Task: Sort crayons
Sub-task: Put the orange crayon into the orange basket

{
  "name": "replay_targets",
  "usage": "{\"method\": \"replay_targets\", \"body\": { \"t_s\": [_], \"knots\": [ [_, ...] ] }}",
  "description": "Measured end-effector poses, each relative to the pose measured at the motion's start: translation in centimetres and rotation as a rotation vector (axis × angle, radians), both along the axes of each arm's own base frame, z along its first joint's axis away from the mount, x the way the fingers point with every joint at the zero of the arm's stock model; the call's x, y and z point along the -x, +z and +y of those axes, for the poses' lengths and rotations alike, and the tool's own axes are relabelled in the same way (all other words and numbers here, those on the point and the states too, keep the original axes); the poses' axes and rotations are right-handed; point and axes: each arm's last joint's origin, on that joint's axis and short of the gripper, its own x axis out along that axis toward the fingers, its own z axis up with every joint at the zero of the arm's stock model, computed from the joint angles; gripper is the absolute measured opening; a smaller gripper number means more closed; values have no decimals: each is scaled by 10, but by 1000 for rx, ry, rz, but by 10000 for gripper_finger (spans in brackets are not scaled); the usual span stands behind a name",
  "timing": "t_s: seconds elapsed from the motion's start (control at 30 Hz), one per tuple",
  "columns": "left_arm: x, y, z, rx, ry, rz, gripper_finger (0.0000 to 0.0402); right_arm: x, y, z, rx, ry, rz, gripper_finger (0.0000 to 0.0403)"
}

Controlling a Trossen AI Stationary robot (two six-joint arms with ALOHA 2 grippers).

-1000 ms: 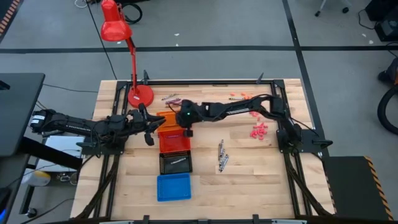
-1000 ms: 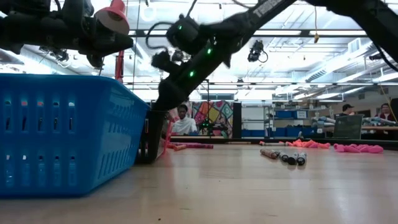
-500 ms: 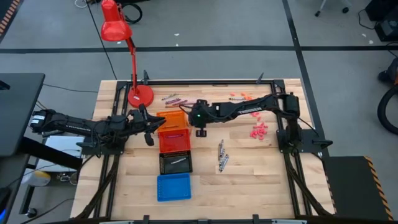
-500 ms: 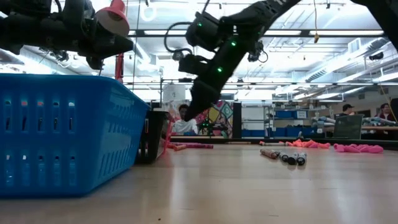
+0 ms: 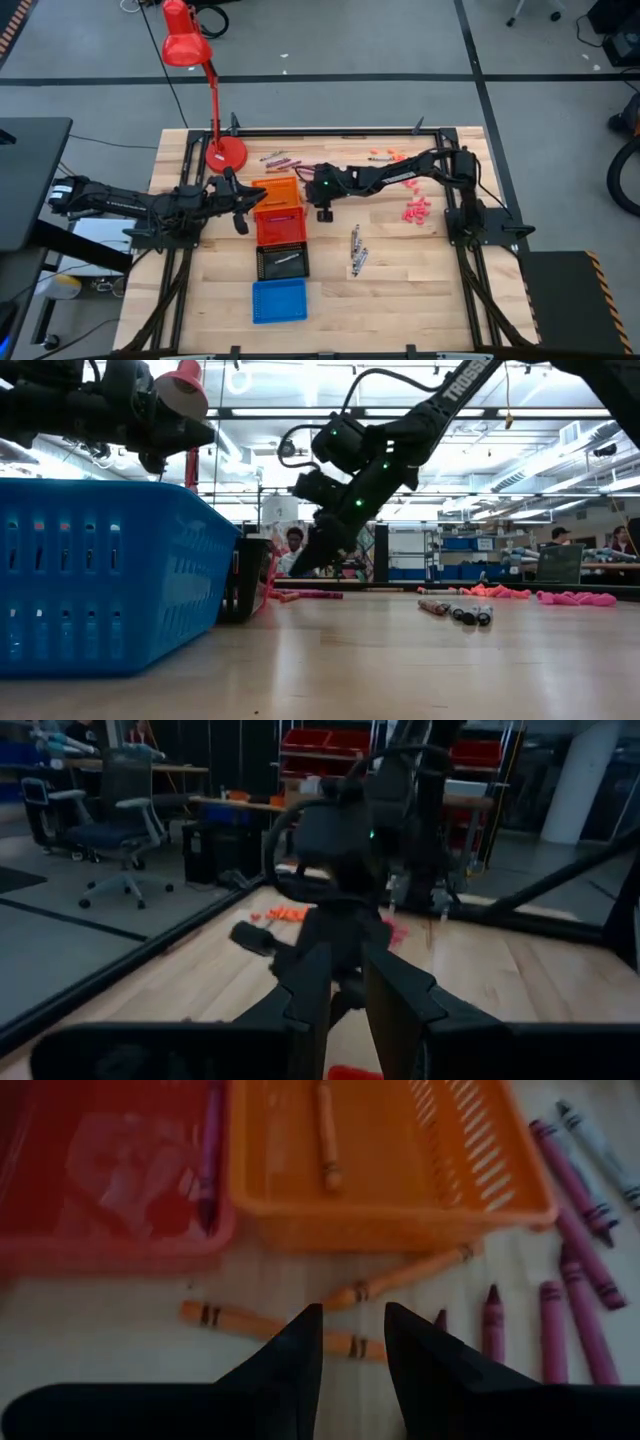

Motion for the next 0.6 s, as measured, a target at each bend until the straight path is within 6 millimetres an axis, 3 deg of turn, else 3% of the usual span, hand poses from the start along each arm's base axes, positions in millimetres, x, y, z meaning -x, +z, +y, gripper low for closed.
{"method": "replay_targets", "body": {
  "t_s": [0.3, 0.6],
  "knots": [
    [-2, -2, 3, 9, 23, 15, 71, -6, -23, -4, 3, -6, -14, 114],
    [-2, -2, 3, 9, 23, 17, 71, -3, -27, -3, -3, -16, 50, 114]
  ]
}}
